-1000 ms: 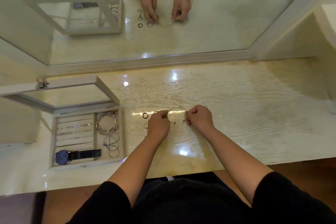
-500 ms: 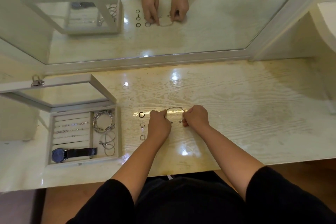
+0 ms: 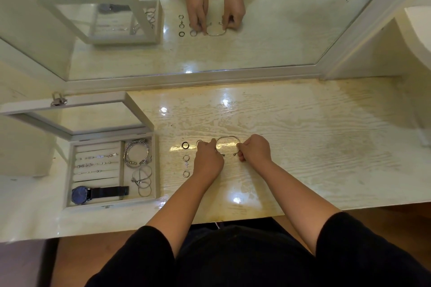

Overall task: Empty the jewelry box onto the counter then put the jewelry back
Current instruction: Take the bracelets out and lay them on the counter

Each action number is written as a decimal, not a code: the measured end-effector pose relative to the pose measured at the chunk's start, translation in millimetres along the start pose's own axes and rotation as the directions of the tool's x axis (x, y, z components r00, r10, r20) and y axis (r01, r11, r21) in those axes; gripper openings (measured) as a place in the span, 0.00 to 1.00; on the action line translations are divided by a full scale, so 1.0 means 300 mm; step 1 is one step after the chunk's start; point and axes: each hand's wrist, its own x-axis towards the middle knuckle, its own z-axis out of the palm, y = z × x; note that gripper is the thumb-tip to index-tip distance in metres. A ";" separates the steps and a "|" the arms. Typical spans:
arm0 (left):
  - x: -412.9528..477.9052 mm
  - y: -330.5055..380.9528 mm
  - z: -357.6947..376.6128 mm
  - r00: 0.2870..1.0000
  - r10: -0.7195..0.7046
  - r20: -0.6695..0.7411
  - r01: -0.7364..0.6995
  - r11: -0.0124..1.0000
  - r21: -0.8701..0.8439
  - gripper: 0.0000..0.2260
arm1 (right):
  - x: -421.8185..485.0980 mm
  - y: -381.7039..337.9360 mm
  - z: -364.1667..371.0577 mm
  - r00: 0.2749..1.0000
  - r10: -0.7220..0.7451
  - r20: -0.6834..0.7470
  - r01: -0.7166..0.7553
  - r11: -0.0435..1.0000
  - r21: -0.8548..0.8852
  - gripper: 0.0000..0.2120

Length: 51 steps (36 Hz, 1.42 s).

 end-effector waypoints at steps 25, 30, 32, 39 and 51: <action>-0.062 -0.316 -0.309 0.960 -0.227 -0.163 0.068 0.757 -0.649 0.11 | -0.155 -0.309 0.294 0.961 -0.254 0.112 0.240 0.963 0.126 0.13; -0.048 -0.416 -0.374 0.936 -0.301 -0.183 0.113 0.749 -0.653 0.11 | -0.178 -0.377 0.370 0.944 -0.291 0.155 0.286 0.957 0.055 0.13; -0.045 -0.446 -0.397 0.932 -0.310 -0.189 0.120 0.755 -0.645 0.11 | -0.185 -0.401 0.395 0.935 -0.314 0.166 0.314 0.949 0.025 0.08; -0.024 -0.504 -0.463 0.937 -0.309 -0.161 0.136 0.749 -0.649 0.13 | -0.189 -0.451 0.478 0.921 -0.358 0.153 0.382 0.905 -0.185 0.07; -0.001 -0.534 -0.495 0.953 -0.292 -0.084 0.175 0.753 -0.634 0.13 | -0.175 -0.496 0.529 0.934 -0.340 0.105 0.340 0.767 -0.544 0.08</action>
